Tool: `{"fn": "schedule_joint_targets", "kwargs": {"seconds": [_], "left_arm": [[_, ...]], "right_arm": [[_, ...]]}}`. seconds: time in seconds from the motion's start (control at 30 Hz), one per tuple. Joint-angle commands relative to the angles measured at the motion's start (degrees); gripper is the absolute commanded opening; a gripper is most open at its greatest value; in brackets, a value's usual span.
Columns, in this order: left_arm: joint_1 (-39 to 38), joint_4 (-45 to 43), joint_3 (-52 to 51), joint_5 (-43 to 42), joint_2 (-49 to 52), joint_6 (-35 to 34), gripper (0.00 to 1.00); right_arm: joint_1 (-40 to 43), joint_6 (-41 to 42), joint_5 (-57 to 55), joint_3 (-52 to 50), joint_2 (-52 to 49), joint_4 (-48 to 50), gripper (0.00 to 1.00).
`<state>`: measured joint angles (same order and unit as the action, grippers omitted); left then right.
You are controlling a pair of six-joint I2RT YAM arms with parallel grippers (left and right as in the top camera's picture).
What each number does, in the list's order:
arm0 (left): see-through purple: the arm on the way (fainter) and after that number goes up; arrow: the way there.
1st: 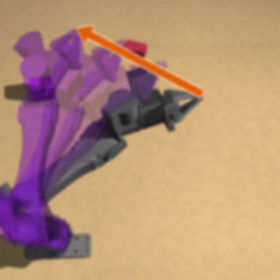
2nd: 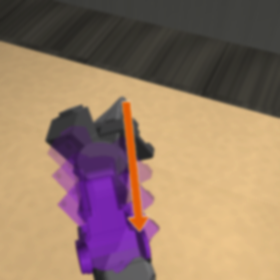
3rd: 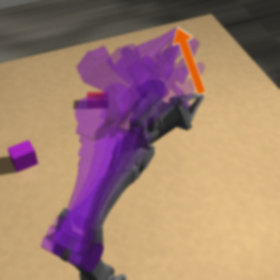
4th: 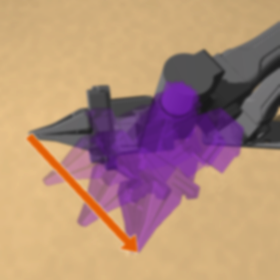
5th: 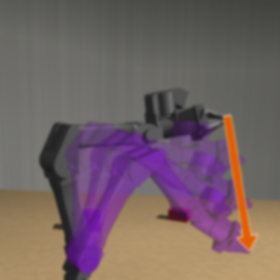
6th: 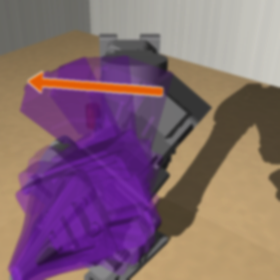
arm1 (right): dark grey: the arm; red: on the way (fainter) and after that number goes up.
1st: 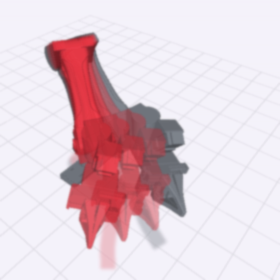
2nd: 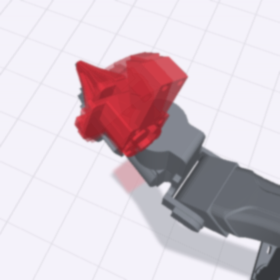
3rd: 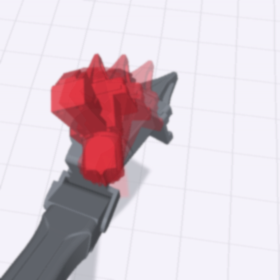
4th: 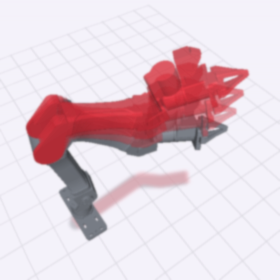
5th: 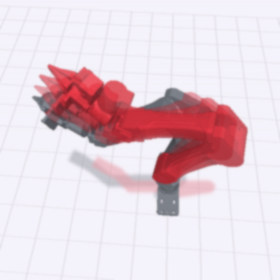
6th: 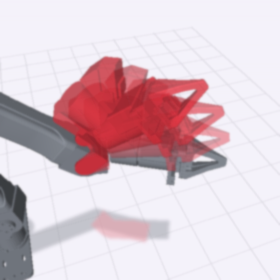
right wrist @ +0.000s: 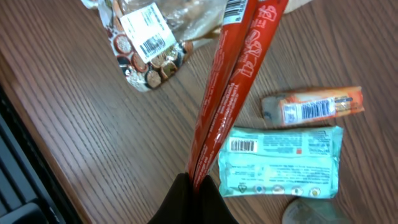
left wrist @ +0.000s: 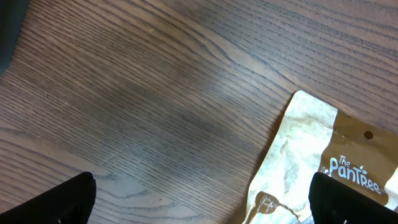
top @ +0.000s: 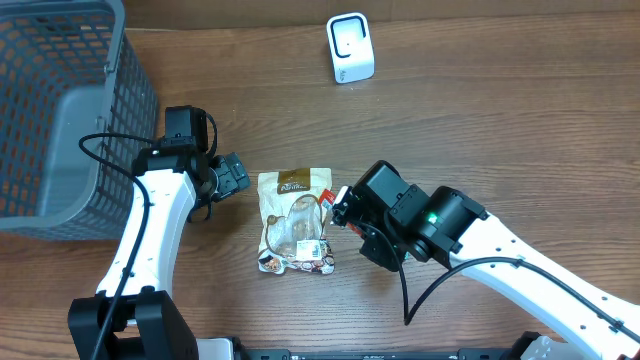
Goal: Scan the item barcode
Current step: 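Grasp the red stick snacks from the bag with right gripper, then carry the red sticks to the white barcode scanner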
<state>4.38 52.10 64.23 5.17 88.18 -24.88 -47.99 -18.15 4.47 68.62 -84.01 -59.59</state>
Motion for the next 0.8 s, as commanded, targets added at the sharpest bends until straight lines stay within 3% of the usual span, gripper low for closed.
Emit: {"fn": "schedule_joint_targets", "kwargs": {"seconds": [0.0,0.23,0.4,0.67,0.77], "left_arm": [[0.11,-0.04,0.85,0.61,-0.13,0.66,1.0],[0.11,-0.04,0.85,0.61,-0.13,0.66,1.0],[0.11,-0.04,0.85,0.61,-0.13,0.66,1.0],[0.11,-0.04,0.85,0.61,-0.13,0.66,1.0],[0.11,-0.04,0.85,0.61,-0.13,0.66,1.0]], "right_arm": [[0.24,-1.86,1.77,-0.02,0.07,-0.81,0.04],[1.86,-1.81,1.55,-0.02,0.11,0.98,0.04],[4.76,-1.84,-5.29,-0.02,0.11,2.36,0.04],[6.93,-1.9,-19.58,-0.02,0.09,16.61,0.04],[6.93,-6.71,-26.64,0.0,-0.02,21.42,0.03]]}}
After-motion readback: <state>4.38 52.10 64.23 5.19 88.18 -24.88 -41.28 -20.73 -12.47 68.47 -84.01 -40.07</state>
